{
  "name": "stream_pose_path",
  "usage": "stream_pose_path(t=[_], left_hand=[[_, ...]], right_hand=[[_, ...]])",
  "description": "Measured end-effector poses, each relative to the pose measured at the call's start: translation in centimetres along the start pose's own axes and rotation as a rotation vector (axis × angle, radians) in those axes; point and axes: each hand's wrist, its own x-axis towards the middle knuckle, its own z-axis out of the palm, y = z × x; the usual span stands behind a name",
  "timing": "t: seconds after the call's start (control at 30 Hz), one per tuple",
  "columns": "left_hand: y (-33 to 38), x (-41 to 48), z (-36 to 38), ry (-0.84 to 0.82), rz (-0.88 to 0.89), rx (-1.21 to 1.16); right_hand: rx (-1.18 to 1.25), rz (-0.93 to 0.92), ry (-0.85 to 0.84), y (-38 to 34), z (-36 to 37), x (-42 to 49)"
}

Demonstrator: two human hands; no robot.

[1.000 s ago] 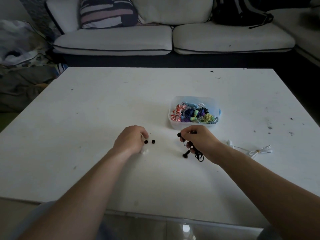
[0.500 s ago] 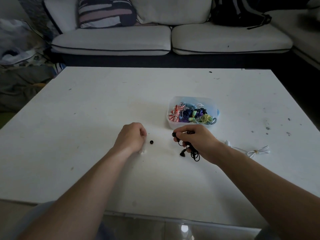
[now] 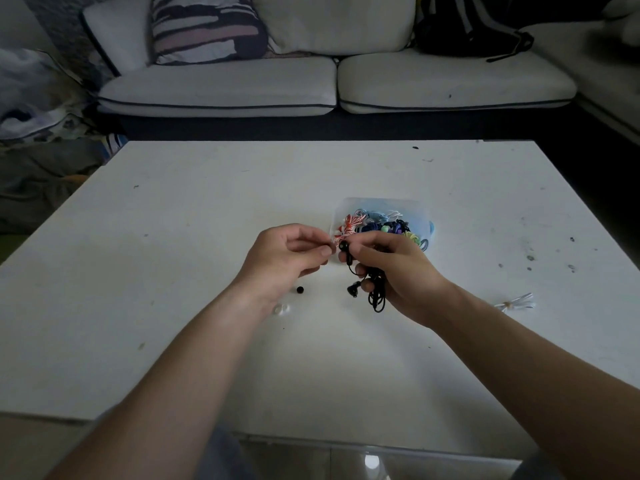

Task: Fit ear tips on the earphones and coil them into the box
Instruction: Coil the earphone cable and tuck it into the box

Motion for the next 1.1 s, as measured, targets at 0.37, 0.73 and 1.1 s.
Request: stream_pose_path(t=[0.37, 0.73, 1.1], left_hand=[[1.4, -0.1, 1.5, -0.048, -0.126, -0.446], [1.7, -0.2, 1.6, -0.079, -0.158, -0.493], [1.5, -0.2, 1.9, -0.057, -0.133, -0.435]], right_hand=[[0.036, -0.075, 0.094, -0.8, -0.6, -0.2], [-0.070, -0.169, 0.162, -1.0, -0.5, -0.6], [-0.096, -0.170, 0.207, -1.0, -0.4, -0.6]])
